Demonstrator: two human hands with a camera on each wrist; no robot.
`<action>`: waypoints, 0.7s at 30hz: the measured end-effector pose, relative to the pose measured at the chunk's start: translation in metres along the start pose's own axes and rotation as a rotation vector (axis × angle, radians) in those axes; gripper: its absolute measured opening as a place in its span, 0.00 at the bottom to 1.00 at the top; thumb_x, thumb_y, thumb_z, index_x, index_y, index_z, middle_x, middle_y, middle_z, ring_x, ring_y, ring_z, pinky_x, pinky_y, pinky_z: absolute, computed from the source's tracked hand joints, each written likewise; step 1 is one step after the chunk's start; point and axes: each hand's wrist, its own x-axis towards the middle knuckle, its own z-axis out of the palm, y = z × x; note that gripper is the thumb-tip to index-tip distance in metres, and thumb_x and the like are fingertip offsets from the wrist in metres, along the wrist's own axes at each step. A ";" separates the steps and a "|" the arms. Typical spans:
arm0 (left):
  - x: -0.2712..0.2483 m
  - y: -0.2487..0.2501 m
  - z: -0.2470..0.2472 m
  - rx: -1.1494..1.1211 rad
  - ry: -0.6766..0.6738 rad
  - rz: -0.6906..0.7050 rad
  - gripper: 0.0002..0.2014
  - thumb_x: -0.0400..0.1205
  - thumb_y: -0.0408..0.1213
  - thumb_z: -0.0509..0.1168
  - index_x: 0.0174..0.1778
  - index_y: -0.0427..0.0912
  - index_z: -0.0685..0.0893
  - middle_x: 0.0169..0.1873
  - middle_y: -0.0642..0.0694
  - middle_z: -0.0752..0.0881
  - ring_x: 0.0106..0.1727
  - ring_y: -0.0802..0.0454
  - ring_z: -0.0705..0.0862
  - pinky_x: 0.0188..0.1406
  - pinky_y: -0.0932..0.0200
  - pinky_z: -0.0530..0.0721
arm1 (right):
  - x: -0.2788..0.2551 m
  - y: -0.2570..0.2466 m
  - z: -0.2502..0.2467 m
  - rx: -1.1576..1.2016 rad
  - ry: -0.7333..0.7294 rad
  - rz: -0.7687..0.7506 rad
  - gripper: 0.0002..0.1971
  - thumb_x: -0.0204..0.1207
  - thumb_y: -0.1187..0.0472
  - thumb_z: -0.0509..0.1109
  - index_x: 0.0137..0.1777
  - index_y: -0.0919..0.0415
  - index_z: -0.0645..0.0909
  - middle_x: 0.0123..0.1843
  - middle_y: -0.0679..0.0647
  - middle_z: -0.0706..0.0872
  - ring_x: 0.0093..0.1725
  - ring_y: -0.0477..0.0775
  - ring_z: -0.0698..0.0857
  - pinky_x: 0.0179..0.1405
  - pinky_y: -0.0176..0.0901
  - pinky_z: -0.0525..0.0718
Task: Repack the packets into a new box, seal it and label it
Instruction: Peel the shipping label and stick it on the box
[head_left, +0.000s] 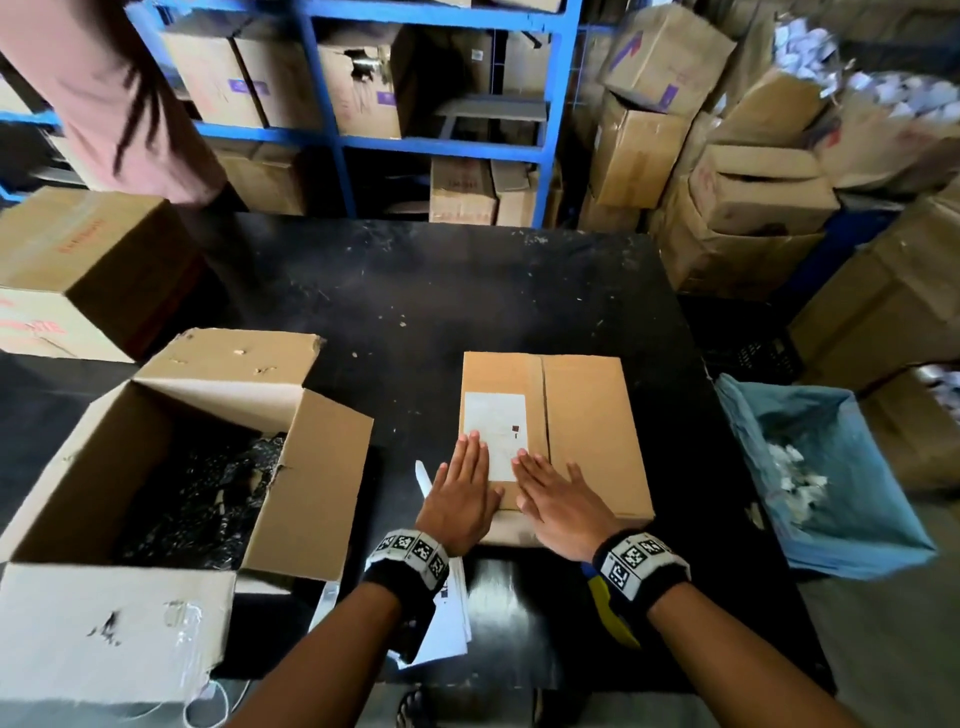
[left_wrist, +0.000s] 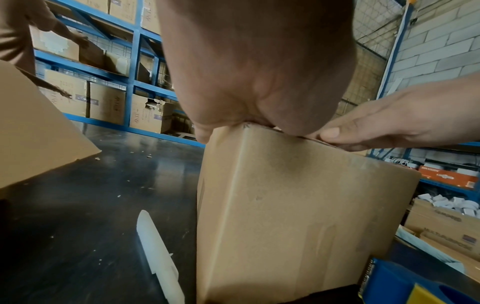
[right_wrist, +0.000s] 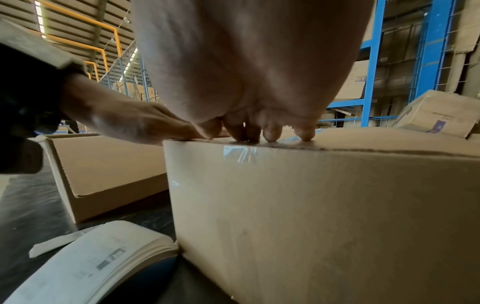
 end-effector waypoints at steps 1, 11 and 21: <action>0.001 0.000 0.000 -0.009 0.000 -0.001 0.43 0.82 0.60 0.27 0.87 0.34 0.45 0.88 0.38 0.40 0.88 0.43 0.39 0.85 0.39 0.59 | -0.003 0.001 0.004 0.000 0.008 -0.006 0.31 0.92 0.48 0.42 0.91 0.54 0.38 0.92 0.49 0.37 0.91 0.51 0.41 0.88 0.69 0.44; 0.011 -0.008 -0.013 0.070 -0.030 0.056 0.42 0.82 0.62 0.25 0.88 0.38 0.44 0.88 0.43 0.40 0.88 0.46 0.40 0.87 0.39 0.50 | -0.010 0.009 0.023 0.017 0.117 -0.059 0.41 0.78 0.37 0.27 0.91 0.54 0.38 0.92 0.50 0.38 0.91 0.54 0.42 0.86 0.69 0.40; 0.093 -0.025 -0.046 0.183 -0.146 0.066 0.34 0.89 0.58 0.36 0.88 0.44 0.39 0.88 0.50 0.38 0.88 0.51 0.41 0.86 0.34 0.49 | -0.009 0.012 0.027 0.034 0.119 -0.060 0.32 0.91 0.44 0.40 0.90 0.51 0.34 0.91 0.47 0.33 0.90 0.52 0.35 0.86 0.67 0.33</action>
